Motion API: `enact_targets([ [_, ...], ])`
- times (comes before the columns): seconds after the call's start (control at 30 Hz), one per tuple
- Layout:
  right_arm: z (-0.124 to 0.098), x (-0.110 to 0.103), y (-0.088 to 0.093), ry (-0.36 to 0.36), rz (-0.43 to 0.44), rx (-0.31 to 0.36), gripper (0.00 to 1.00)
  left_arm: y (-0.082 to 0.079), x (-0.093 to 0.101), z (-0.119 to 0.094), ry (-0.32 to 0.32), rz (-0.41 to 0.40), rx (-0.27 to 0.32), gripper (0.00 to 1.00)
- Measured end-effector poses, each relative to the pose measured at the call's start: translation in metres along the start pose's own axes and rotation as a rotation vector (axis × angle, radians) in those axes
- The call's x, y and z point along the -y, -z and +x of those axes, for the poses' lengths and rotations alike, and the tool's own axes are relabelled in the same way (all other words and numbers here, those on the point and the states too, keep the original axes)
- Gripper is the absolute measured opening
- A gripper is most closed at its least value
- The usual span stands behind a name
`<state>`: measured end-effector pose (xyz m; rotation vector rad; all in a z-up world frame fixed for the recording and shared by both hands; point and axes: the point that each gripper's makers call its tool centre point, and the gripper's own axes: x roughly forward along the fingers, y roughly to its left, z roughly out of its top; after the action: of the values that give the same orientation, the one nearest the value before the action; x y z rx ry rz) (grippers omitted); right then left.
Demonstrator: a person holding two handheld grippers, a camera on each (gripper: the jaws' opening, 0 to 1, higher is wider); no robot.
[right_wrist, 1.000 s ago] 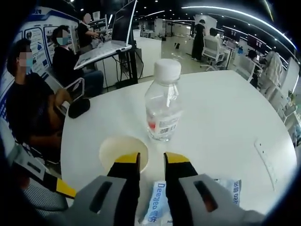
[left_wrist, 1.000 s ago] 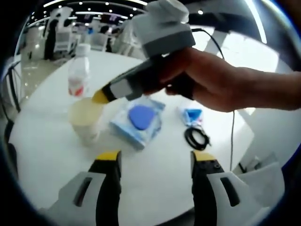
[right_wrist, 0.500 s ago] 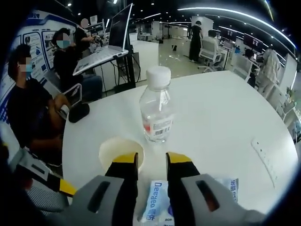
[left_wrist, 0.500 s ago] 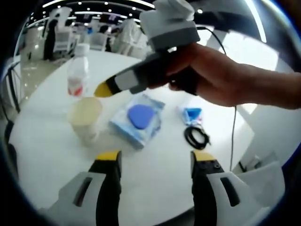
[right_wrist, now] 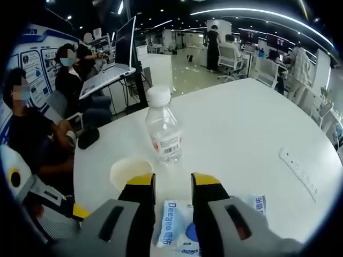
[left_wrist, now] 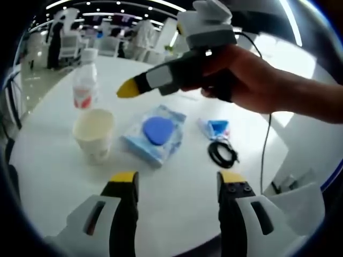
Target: Arrange the tabletop items into an orderly group along one side of the table until the central work area is clear of visible clutter.
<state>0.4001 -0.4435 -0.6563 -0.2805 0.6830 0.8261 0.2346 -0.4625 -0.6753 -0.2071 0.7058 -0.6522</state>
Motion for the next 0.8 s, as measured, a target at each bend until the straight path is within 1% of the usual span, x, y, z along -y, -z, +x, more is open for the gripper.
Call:
enact_targets([
  [0.1,-0.002,0.003,0.000,0.002,0.005,0.006,0.25,0.000,-0.001,0.000,-0.001,-0.004,0.002,0.56],
  [0.17,-0.009,0.007,0.001,0.010,0.012,0.015,0.25,0.000,0.000,-0.001,-0.002,-0.005,0.002,0.56],
  [0.3,-0.017,0.014,0.001,0.021,0.039,0.029,0.25,0.001,0.000,-0.001,-0.002,-0.006,-0.002,0.56],
  [0.4,-0.026,0.020,0.006,0.032,0.044,0.036,0.25,0.001,0.000,-0.001,0.000,-0.006,-0.003,0.56],
  [0.5,-0.039,0.026,0.016,0.047,0.059,0.034,0.25,0.001,0.000,-0.001,-0.001,-0.007,-0.005,0.56],
  [0.6,-0.044,0.034,0.021,0.060,0.074,0.030,0.26,0.001,0.000,-0.001,-0.001,-0.008,-0.004,0.56],
  [0.67,-0.048,0.042,0.028,0.069,0.100,0.026,0.28,0.001,0.000,-0.001,-0.001,-0.009,-0.006,0.56],
  [0.8,-0.057,0.053,0.041,0.090,0.118,0.018,0.28,0.002,0.001,0.000,0.003,-0.009,-0.009,0.56],
])
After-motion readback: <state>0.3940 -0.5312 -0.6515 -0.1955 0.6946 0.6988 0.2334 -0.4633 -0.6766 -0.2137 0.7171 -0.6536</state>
